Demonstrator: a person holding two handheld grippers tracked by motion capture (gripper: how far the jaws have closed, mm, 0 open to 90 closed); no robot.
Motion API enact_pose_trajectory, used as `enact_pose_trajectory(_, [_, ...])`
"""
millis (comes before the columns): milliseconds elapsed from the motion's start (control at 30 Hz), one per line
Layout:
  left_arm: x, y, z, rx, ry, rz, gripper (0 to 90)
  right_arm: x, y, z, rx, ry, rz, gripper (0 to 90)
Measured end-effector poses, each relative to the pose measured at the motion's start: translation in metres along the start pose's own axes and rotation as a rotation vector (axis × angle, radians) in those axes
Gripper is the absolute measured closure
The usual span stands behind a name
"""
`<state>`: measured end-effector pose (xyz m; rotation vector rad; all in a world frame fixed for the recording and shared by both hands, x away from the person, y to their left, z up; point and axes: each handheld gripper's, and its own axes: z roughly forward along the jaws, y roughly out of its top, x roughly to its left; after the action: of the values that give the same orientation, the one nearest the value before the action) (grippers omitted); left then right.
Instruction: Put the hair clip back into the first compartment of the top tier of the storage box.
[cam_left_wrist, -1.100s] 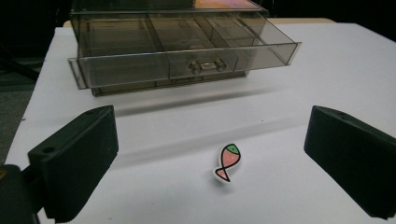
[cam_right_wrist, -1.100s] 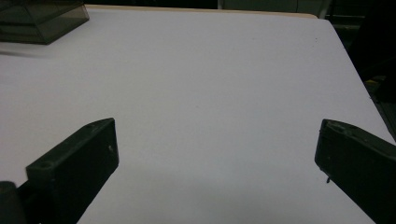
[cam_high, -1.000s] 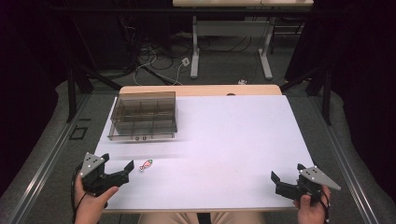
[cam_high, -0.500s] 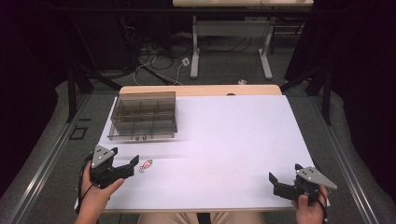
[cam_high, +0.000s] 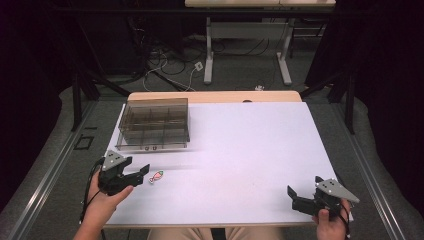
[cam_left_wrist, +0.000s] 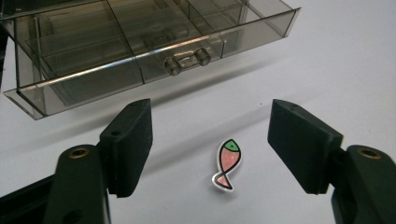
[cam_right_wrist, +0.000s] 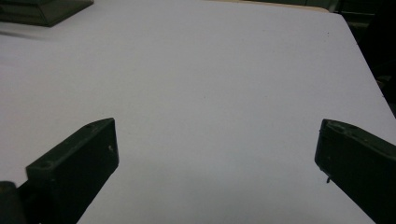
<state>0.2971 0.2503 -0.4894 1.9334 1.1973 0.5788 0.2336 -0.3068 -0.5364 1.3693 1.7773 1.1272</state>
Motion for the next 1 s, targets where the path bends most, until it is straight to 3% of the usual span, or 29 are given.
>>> enact_pose_trajectory(200, [0.001,-0.001,0.01,0.045,-0.017,-0.017,35.2,0.0,0.0,0.0,0.009,0.005,-0.006,0.0])
enact_pose_trajectory(367, [0.002,-0.001,0.017,0.106,-0.025,-0.005,39.9,-0.001,0.0,0.0,0.017,0.0,-0.015,0.0])
enact_pose_trajectory(400, [0.001,-0.001,0.02,0.122,-0.043,-0.037,41.8,0.0,0.0,0.0,0.018,0.0,-0.003,0.0])
enact_pose_trajectory(633, [-0.001,0.001,0.028,0.156,-0.054,-0.049,45.4,0.0,0.0,0.0,0.019,0.001,0.002,0.0])
enact_pose_trajectory(667, [-0.001,0.002,0.029,0.164,-0.059,-0.052,45.5,-0.001,-0.001,0.002,0.0,-0.004,-0.005,0.0])
enact_pose_trajectory(700, [-0.001,0.002,0.03,0.165,-0.059,-0.059,45.9,0.0,-0.001,0.001,0.004,0.008,0.011,0.0])
enact_pose_trajectory(867, [-0.001,0.003,0.034,0.198,-0.069,-0.086,47.1,-0.003,0.0,-0.001,0.02,0.007,-0.001,0.0])
enact_pose_trajectory(1000, [0.001,0.002,0.039,0.223,-0.097,-0.081,48.3,-0.003,-0.001,0.0,0.014,0.011,0.003,0.0])
